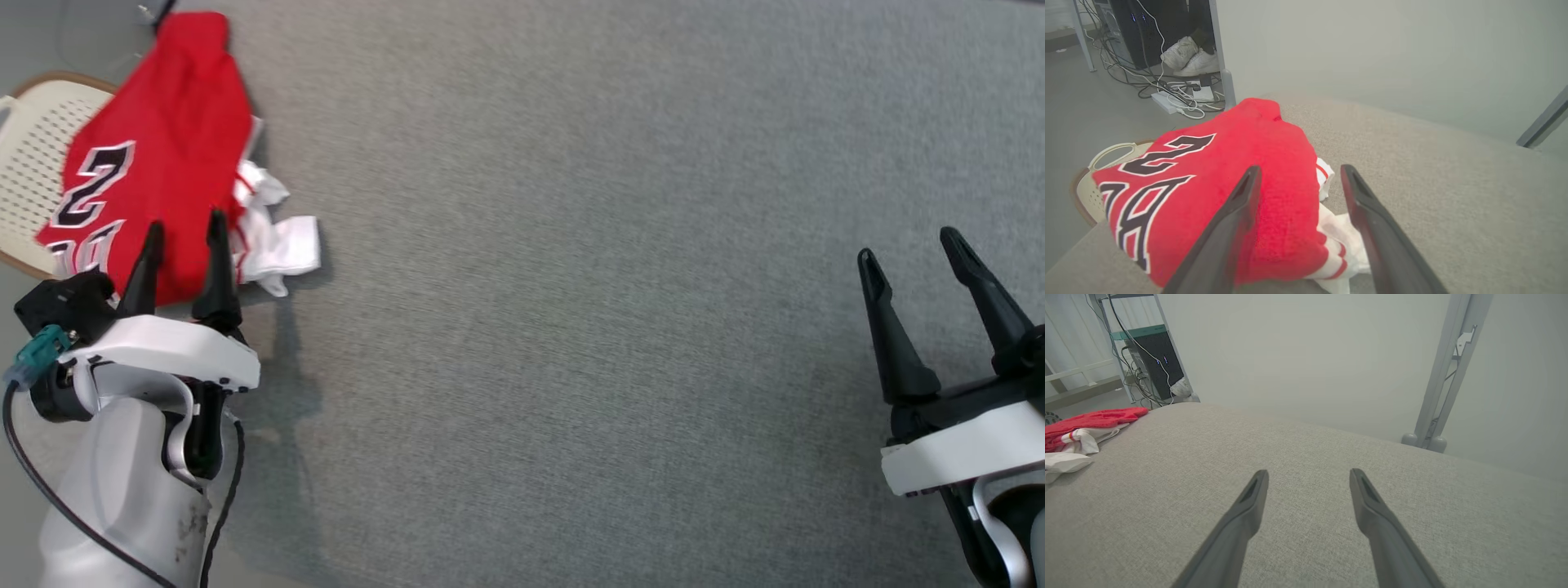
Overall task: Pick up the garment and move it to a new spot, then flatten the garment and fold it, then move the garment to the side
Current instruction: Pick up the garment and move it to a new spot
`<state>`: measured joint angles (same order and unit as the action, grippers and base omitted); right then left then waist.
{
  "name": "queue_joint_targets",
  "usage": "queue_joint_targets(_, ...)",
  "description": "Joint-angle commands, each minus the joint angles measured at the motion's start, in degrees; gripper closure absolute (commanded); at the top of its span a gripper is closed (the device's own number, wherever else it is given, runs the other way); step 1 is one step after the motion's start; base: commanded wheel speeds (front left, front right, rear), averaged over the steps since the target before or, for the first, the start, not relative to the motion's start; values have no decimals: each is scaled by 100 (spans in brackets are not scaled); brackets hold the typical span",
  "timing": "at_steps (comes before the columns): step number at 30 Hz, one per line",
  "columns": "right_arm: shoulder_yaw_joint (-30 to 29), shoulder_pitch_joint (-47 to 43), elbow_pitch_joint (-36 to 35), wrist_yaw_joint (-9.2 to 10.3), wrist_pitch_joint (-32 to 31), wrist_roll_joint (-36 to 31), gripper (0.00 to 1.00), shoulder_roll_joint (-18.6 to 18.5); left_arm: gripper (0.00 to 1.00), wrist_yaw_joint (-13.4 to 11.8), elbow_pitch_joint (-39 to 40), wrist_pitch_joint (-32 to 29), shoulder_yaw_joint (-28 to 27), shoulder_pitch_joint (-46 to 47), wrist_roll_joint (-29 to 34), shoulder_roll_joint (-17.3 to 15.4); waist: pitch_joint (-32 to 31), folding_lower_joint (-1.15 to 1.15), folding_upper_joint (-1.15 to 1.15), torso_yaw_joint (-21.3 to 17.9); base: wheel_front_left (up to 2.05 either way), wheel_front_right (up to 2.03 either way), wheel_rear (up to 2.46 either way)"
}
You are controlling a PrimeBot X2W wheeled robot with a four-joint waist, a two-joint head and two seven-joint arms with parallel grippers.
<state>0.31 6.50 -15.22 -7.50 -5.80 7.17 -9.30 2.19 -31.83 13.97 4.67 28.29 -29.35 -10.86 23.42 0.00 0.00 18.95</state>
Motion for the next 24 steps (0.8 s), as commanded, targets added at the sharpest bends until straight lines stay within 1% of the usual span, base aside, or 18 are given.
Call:
queue_joint_targets(1,-10,100,-18,1,25,-6,0,-29,0,41,-309,-38,-67,235,-105,-52,418,0,0,-348,0,0,0)
queue_joint_targets(5,-15,188,2,1,70,-16,0,-16,0,100,-1129,-250,-106,635,-257,-68,584,0,0,-405,0,0,0)
queue_joint_targets(9,-6,269,58,1,112,-21,0,18,0,184,-1661,-327,-32,901,-256,-93,638,0,0,-407,0,0,0)
queue_joint_targets(10,5,272,80,1,118,-11,0,29,9,214,-1756,-334,-10,938,-252,-90,642,0,0,-404,0,0,0)
queue_joint_targets(11,21,287,108,1,132,-1,0,34,63,231,-1836,-291,6,986,-238,-104,643,0,0,-402,0,0,0)
queue_joint_targets(12,35,312,137,1,151,10,0,41,100,237,-1889,-238,14,1022,-217,-123,637,0,0,-401,0,0,0)
queue_joint_targets(16,82,368,263,1,236,51,0,64,100,253,-2014,-40,23,1124,-141,-200,517,0,0,-420,0,0,0)
queue_joint_targets(20,87,341,406,1,327,84,0,101,100,200,-1894,83,5,1039,-35,-301,316,0,0,-473,0,0,0)
queue_joint_targets(22,65,284,495,1,416,100,0,138,100,168,-1688,107,-16,911,60,-338,134,0,0,-512,0,0,0)
queue_joint_targets(24,25,200,650,1,522,135,0,219,100,84,-1204,129,-87,672,168,-465,-166,0,0,-574,0,0,0)
